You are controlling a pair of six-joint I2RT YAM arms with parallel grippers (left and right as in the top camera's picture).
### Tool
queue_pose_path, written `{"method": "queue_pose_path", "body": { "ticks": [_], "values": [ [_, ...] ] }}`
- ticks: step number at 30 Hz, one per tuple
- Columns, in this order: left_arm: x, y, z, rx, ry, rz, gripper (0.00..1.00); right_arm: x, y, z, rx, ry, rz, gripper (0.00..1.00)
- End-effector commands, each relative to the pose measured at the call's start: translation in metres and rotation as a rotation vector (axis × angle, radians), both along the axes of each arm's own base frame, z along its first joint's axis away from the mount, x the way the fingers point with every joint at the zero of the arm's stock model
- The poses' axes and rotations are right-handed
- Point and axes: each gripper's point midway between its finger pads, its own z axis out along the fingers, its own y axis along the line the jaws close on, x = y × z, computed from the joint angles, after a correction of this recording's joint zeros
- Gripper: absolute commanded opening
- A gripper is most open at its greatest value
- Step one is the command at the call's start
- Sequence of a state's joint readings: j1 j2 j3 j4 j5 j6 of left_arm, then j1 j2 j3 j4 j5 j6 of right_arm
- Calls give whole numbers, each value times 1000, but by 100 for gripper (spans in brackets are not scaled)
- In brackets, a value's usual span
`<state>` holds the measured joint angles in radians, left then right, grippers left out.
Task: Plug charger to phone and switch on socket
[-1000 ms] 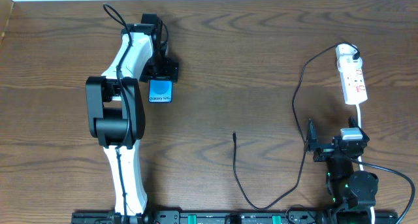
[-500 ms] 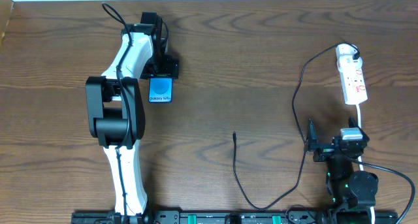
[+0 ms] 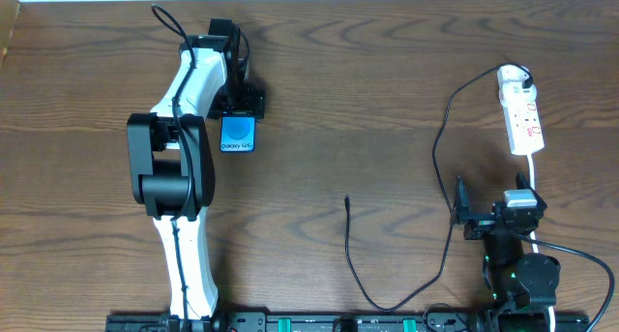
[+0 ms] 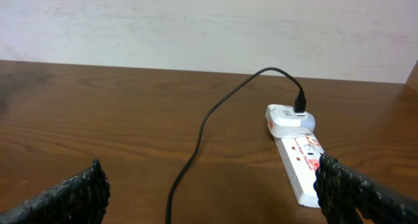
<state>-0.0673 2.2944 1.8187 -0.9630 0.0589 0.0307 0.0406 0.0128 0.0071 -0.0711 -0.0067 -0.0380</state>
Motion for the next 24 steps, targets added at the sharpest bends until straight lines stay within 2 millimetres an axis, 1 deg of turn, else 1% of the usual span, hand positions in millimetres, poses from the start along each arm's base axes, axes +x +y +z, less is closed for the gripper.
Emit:
{"method": "queue_pose_path", "body": {
  "ticks": [1,9,24],
  "values": [
    [-5,-7,-8,-34,29,-22,94,0,0,-1,-12,2,1,99],
    [-9,-8,-9,-42,46,-30,94,0,0,-1,-12,2,1,99],
    [-9,-8,-10,-41,49,-31,94,0,0,-1,-12,2,1,99]
  ]
}}
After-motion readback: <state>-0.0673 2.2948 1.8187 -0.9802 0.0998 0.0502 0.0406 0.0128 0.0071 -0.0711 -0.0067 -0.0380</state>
